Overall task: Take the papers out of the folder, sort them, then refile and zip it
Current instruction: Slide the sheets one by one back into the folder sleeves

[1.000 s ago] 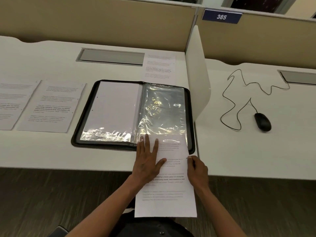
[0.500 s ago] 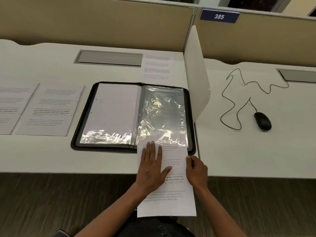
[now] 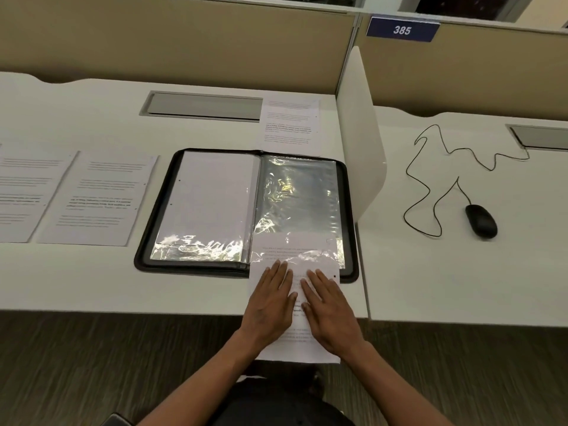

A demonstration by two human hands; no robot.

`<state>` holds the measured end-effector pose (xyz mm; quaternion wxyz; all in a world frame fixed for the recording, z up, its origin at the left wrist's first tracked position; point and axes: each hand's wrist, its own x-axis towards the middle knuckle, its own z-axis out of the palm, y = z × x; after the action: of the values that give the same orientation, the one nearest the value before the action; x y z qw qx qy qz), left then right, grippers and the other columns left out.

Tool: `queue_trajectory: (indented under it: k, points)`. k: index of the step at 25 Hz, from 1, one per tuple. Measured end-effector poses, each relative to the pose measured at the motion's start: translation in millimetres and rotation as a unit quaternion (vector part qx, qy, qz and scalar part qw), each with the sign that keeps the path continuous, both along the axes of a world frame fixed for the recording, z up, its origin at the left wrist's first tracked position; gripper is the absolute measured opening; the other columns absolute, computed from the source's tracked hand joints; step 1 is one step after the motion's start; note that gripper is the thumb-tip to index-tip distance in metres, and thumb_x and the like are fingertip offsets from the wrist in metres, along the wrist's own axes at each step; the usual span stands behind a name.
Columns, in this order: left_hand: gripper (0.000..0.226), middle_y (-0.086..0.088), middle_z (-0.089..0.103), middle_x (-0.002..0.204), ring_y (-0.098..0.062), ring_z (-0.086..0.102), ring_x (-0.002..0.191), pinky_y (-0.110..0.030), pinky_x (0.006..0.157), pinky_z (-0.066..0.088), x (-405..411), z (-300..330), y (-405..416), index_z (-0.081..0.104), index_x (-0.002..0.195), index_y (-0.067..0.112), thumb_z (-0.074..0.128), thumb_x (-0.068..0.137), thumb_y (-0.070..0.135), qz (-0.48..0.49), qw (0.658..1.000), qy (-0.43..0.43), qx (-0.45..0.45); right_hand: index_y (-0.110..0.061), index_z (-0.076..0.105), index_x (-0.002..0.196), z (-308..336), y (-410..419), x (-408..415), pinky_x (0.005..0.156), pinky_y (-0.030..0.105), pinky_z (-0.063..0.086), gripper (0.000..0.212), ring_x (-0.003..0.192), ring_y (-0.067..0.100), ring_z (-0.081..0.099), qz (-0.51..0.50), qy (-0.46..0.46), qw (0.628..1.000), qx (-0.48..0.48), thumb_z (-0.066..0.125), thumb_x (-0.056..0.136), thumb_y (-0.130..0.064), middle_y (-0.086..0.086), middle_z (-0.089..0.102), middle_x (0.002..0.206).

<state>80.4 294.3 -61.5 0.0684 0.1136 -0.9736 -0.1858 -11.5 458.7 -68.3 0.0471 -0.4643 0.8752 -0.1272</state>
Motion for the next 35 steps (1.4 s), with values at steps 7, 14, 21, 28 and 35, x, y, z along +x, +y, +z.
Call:
queue_trajectory:
  k: [7, 14, 21, 28, 35]
  points:
    - [0.062, -0.009, 0.019, 0.163, -0.023, 0.015, 0.153, -0.036, 0.123, 0.009, 11, -9, -10, 0.029, 0.155, 0.011, 0.032, 0.104, 0.046, -0.012, 0.999, -0.040, -0.014, -0.011, 0.041, 0.152, 3, -15, -14, 0.122, 0.046, 0.024, 0.057, 0.149, 0.026, 0.028, -0.047, 0.010, 0.998, -0.037, 0.038, 0.103, -0.042, 0.012, 0.037, 0.159]
    - [0.060, -0.012, 0.033, 0.158, -0.025, 0.026, 0.149, -0.040, 0.123, 0.022, -2, -6, -18, 0.041, 0.149, 0.008, 0.036, 0.103, 0.045, -0.012, 1.000, -0.028, -0.009, -0.017, 0.023, 0.159, 1, -25, -22, 0.122, 0.044, 0.009, 0.062, 0.154, 0.025, 0.013, -0.026, 0.015, 1.000, 0.008, 0.029, 0.105, -0.047, 0.008, 0.017, 0.166]
    - [0.064, -0.009, 0.018, 0.163, -0.023, 0.014, 0.153, -0.036, 0.123, 0.006, -5, -9, -26, 0.029, 0.154, 0.008, 0.026, 0.106, 0.050, -0.022, 1.000, -0.012, -0.011, -0.010, 0.059, 0.135, -1, -30, -22, 0.112, 0.047, 0.041, 0.049, 0.137, 0.026, 0.046, -0.055, 0.009, 0.996, -0.069, 0.049, 0.099, -0.042, 0.013, 0.052, 0.145]
    - [0.054, -0.014, 0.051, 0.146, -0.025, 0.043, 0.140, -0.039, 0.118, 0.031, -3, -2, -29, 0.054, 0.139, 0.004, 0.040, 0.101, 0.038, 0.000, 0.999, 0.043, -0.029, -0.017, 0.027, 0.158, 0, -42, -31, 0.124, 0.042, 0.010, 0.060, 0.155, 0.019, 0.009, -0.054, -0.001, 0.999, -0.005, 0.030, 0.106, -0.046, 0.004, 0.019, 0.167]
    - [0.043, -0.008, 0.057, 0.115, -0.022, 0.054, 0.103, -0.040, 0.083, 0.055, -15, 15, -44, 0.063, 0.129, 0.010, 0.062, 0.089, 0.026, 0.037, 0.995, 0.089, -0.033, -0.022, 0.029, 0.157, 2, -56, -29, 0.124, 0.042, 0.009, 0.055, 0.154, 0.021, 0.016, -0.040, -0.004, 0.999, -0.006, 0.030, 0.107, -0.043, 0.001, 0.020, 0.165]
